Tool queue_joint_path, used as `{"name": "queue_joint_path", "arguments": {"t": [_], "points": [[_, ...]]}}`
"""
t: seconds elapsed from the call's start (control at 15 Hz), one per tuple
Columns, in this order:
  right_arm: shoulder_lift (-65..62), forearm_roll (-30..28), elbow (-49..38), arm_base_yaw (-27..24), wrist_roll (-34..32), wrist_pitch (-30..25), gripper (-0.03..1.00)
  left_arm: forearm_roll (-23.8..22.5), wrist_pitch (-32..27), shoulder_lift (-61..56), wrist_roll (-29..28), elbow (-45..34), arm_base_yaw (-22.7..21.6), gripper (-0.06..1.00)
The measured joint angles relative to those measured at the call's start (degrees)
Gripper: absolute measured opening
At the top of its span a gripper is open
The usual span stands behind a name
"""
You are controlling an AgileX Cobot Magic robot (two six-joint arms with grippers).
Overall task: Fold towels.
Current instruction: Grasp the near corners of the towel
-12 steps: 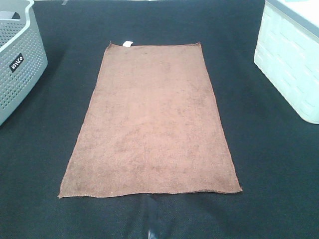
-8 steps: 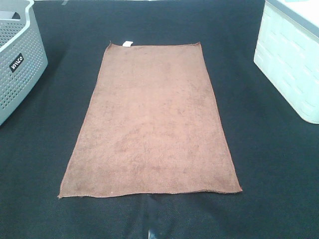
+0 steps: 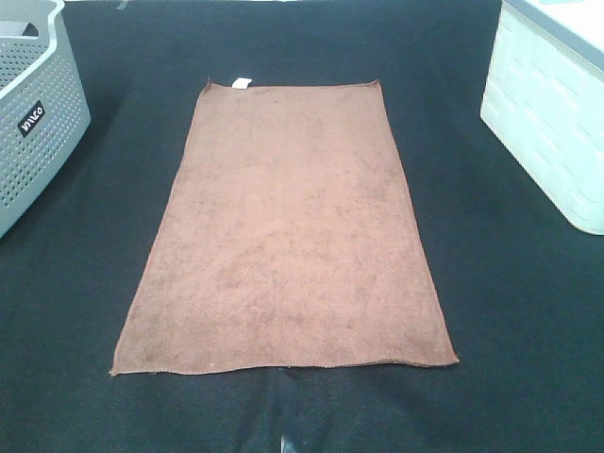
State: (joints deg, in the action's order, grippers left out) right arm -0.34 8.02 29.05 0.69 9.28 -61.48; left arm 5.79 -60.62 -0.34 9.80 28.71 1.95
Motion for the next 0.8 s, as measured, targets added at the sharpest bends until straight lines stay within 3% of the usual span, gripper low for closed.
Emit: {"name": "queue_joint_path", "arguments": {"t": [0.8], "points": [[0.0,0.0,0.0,0.0,0.0,0.0,0.73,0.0,0.0,0.0,0.0,0.0,0.0,0.65]]}}
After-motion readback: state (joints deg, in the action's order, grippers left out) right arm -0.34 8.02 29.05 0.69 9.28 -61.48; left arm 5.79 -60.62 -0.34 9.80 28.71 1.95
